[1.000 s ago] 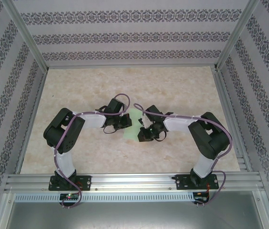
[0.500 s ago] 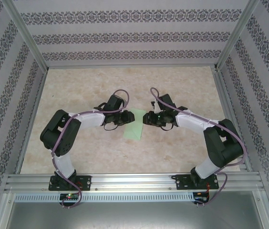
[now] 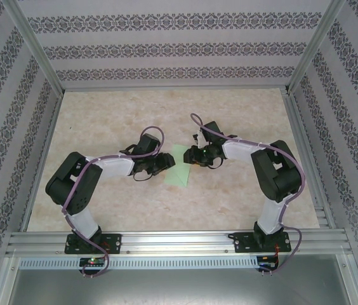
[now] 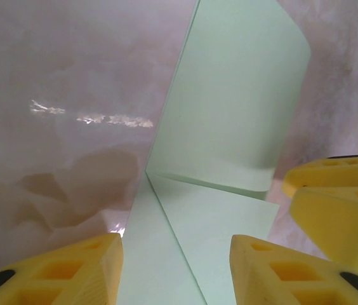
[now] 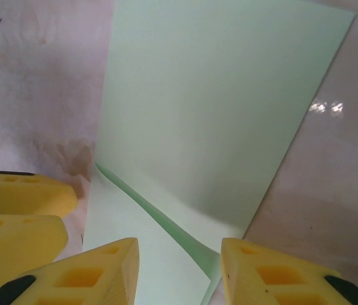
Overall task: Fold a paper plane with a square sheet of paper (pick it up from the middle)
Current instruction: Turn over the paper at the center of the table.
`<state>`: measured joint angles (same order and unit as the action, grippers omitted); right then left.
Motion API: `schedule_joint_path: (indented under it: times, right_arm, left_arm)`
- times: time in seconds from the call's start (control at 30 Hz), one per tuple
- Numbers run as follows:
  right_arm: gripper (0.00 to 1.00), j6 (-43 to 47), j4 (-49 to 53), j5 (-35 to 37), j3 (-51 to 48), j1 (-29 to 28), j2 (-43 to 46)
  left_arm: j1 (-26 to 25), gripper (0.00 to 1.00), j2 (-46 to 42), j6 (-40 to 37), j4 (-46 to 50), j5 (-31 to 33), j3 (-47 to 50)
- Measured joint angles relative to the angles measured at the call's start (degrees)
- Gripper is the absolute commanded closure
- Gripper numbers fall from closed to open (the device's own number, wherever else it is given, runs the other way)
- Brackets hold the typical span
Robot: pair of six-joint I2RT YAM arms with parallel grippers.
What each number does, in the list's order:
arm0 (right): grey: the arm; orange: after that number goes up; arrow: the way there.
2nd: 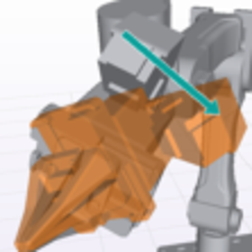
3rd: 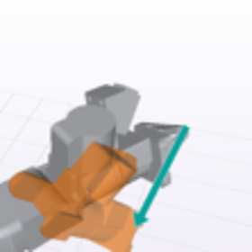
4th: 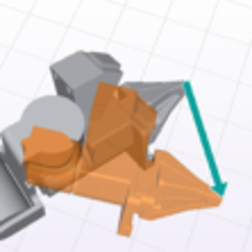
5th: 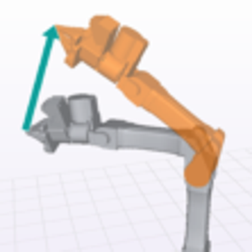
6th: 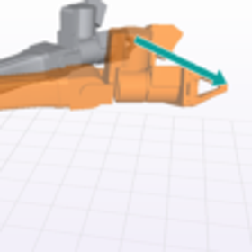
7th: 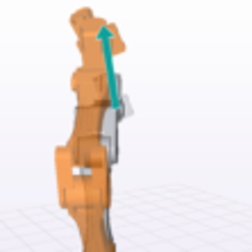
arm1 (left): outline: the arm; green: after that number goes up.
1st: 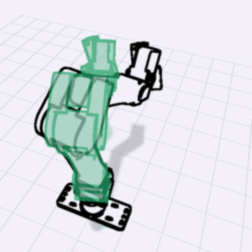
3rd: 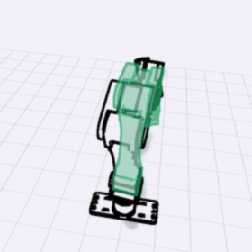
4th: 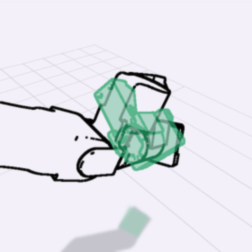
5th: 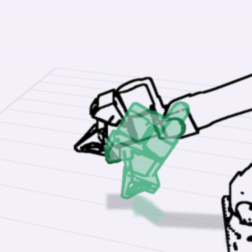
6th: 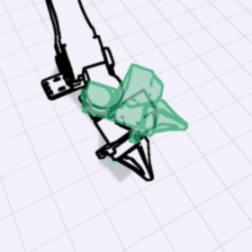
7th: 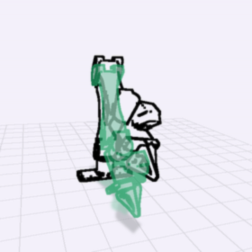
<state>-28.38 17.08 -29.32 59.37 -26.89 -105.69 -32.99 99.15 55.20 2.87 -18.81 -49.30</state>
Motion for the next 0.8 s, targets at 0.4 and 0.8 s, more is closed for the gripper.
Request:
schedule_joint_path:
  times: [0.4,0.8]
  right_arm:
    - [0.8,2.8,0.1,-5.8,0.1,0.0,-1.8]
    - [0.91,2.5,-1.8,-6.0,-1.7,1.4,-1.7]
  left_arm:
    - [-1.0,0.54,0.2,0.9,-0.2,-0.1,0.0]
    - [-1.8,0.54,2.3,0.9,-3.3,-3.5,-0.4]
